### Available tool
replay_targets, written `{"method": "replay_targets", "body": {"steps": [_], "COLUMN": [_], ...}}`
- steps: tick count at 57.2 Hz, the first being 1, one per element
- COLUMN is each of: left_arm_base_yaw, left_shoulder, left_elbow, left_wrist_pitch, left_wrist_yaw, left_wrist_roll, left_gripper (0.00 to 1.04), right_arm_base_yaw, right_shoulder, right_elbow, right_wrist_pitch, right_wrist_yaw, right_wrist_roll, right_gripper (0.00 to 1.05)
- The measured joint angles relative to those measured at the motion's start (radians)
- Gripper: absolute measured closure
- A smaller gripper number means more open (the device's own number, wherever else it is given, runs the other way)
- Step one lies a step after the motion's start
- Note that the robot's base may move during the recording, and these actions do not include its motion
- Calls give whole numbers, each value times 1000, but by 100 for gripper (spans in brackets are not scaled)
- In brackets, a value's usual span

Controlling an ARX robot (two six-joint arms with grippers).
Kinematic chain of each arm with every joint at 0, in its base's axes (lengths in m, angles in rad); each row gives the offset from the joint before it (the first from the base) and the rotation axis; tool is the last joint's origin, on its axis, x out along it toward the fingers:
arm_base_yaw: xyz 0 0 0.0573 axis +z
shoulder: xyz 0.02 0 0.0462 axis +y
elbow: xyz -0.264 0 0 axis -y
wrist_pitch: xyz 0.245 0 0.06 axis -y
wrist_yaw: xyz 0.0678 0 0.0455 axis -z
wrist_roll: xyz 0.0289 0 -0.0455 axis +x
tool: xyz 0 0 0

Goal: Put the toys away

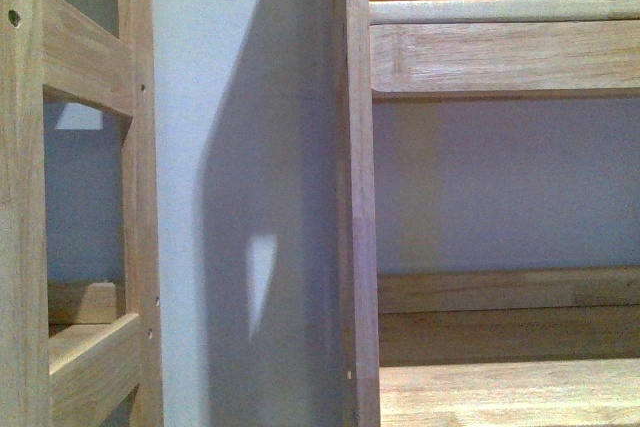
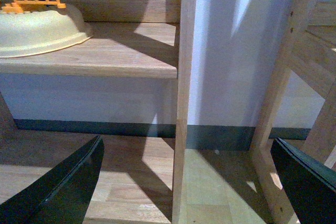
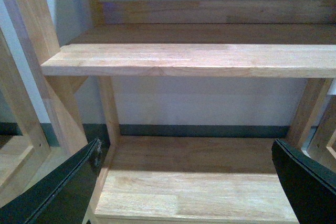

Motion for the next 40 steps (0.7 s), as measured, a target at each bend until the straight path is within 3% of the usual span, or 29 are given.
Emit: {"method": "replay_targets", "body": {"steps": [40], "left_arm_base_yaw": [0], "left_shoulder": [0], "left_elbow": [0], "left_wrist_pitch": [0], "left_wrist_yaw": [0], "left_wrist_roll": [0], "left_gripper": [6], "right_arm_base_yaw": [0], "right_shoulder": [0], "right_elbow": [0], "right_wrist_pitch": [0], "right_wrist_yaw": [0], "right_wrist_roll": [0], "right_gripper": [7]}}
